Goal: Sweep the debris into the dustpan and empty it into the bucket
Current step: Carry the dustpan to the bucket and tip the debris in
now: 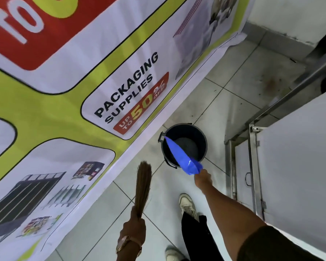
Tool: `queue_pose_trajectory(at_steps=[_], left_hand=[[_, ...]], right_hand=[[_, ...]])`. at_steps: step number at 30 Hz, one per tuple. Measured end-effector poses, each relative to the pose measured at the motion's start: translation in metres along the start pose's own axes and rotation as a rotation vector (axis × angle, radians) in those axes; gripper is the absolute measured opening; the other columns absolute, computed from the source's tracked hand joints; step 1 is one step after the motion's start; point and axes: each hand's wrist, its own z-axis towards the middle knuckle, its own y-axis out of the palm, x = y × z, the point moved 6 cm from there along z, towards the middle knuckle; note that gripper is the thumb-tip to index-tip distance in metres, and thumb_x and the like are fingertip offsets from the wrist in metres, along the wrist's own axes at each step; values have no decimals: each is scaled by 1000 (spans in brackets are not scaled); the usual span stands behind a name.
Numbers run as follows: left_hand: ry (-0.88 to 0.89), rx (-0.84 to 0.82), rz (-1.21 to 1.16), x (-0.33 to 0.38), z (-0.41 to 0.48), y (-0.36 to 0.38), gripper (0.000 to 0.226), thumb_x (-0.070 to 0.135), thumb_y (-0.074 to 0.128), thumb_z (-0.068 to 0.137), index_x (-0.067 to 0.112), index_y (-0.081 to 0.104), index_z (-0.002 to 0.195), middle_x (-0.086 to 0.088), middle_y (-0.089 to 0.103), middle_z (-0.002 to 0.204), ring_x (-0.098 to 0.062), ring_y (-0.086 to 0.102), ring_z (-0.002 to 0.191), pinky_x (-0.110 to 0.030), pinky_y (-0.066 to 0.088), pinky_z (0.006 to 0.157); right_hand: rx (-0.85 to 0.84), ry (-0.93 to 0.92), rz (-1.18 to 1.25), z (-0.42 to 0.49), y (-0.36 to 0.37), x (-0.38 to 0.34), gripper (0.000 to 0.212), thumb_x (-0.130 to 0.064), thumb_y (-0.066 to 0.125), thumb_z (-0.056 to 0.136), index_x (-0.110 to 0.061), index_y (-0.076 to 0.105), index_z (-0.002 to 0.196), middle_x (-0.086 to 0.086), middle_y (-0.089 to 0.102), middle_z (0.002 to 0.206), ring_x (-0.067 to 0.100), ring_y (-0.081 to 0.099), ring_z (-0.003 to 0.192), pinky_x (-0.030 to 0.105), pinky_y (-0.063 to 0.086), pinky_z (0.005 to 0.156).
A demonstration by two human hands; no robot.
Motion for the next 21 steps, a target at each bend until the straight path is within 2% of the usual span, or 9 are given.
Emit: queue_pose_trajectory(at_steps=[2,4,7,11,16,21], left_hand=[[-14,25,-18,-16,-9,6,56,31,31,97,26,15,151,-15,61,122,-32,60,99,-34,41,79],[-35,37,-31,-36,-21,17,55,32,30,97,19,19,149,-16,61,122,-34,60,107,-36,44,84],[-54,61,-62,-74,-28,36,41,32,30,96,15,37,134,-15,62,118,-35,60,107,-37,45,86],[-74,45,-95,-122,-29,68,29,30,31,96,17,42,119,-15,64,110,-35,63,101,-39,49,85],[-105,19,-63,-176,10,121,32,25,31,96,19,34,127,-15,64,108,-35,63,98,-38,47,79],[-101,-12,-48,-195,119,201,43,30,30,98,22,26,140,-18,61,118,-38,60,105,-42,46,86]], right_hand=[[69,-157,-129,-16,6,11,49,-8,45,87,-7,43,136,20,51,132,38,49,123,44,45,102],[90,-236,-205,-43,14,34,58,-1,46,81,-9,40,138,17,50,129,38,49,122,47,46,99],[121,-328,-320,-80,33,84,63,2,49,79,-12,39,140,14,50,128,37,50,121,48,45,96],[105,-388,-411,-92,61,148,58,4,53,77,-10,48,132,12,52,128,35,52,120,44,45,96],[19,-356,-660,-67,107,188,53,-8,53,87,-16,40,138,5,46,136,28,47,125,42,44,96],[22,-396,-785,22,175,198,54,-8,52,88,-16,38,140,7,45,137,29,46,125,43,44,97]])
